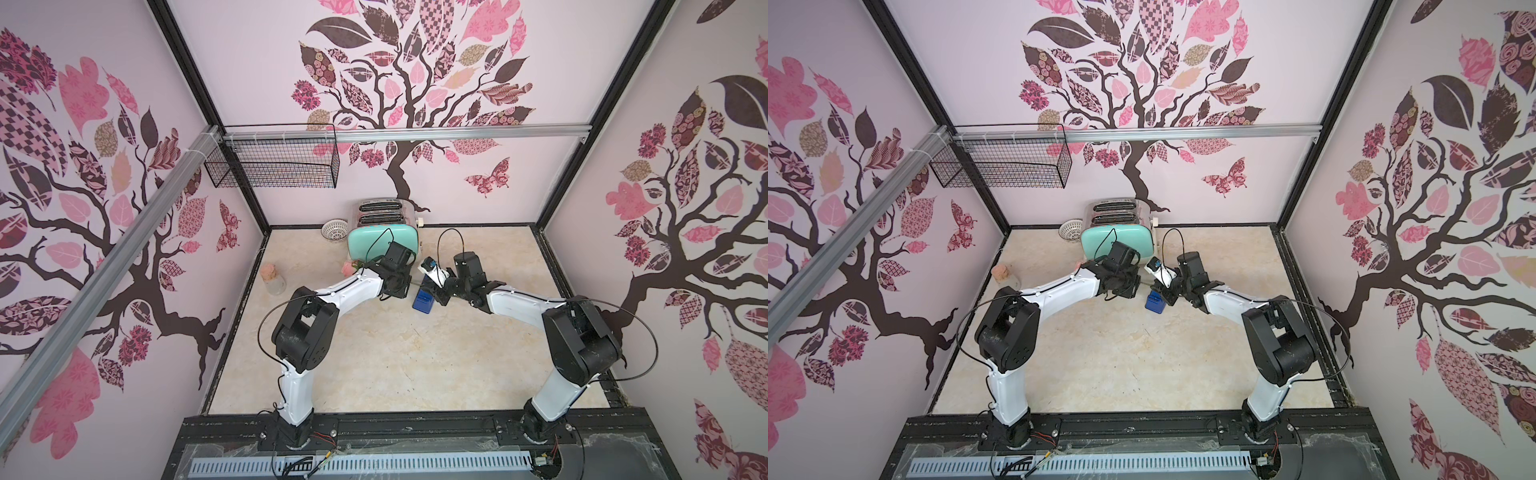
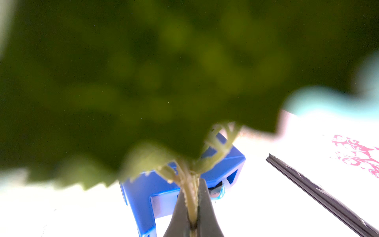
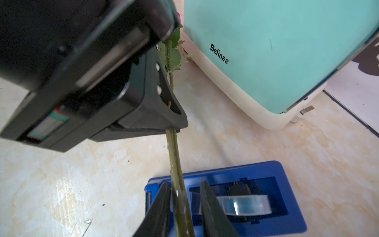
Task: Wrap bouquets with tape
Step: Wrap the tape around the bouquet.
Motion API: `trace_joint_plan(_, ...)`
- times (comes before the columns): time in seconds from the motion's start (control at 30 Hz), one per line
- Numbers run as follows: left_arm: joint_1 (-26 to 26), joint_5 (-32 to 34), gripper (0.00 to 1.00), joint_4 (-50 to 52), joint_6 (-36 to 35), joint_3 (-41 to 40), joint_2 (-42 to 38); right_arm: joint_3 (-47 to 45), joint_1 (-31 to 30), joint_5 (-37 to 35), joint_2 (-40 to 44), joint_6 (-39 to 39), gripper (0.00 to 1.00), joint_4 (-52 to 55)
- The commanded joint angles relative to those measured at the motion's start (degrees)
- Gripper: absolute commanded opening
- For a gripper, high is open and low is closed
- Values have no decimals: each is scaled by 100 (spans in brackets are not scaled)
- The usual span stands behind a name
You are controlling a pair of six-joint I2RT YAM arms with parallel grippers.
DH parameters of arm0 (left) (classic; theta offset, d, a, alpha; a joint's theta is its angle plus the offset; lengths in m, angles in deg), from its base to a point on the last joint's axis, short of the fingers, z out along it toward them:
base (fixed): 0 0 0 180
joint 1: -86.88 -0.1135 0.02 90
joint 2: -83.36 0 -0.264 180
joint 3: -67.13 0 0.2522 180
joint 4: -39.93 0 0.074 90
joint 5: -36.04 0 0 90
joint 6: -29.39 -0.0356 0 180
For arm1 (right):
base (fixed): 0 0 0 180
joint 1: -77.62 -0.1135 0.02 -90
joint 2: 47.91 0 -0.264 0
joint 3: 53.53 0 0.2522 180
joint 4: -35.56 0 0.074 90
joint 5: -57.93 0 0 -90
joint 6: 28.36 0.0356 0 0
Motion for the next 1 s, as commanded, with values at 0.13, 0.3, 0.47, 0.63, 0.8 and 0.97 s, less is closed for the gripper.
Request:
trace_joint_plan(0.13,-37,-10,0,1,-85,243,-103,-6,-60,-119,-111,-190,27,-154)
trace_joint_plan(0.3,-31,-12,0,7,-94,270,-98,-25,-65,-126,-124,-260,25,-154)
trace_joint_plan(0.47,-36,-28,0,16,-96,283,-84,-50,-83,-145,-165,-339,26,-129)
trace_joint_plan(0.63,-34,-28,0,30,-96,278,-84,-73,-117,-194,-185,-393,24,-136)
trace_joint_plan(0.8,-32,-37,0,17,-102,270,-84,-90,-149,-241,-209,-488,17,-120)
trace_joint_plan(0.97,-34,-44,0,7,-98,270,-79,-89,-149,-293,-223,-504,16,-128)
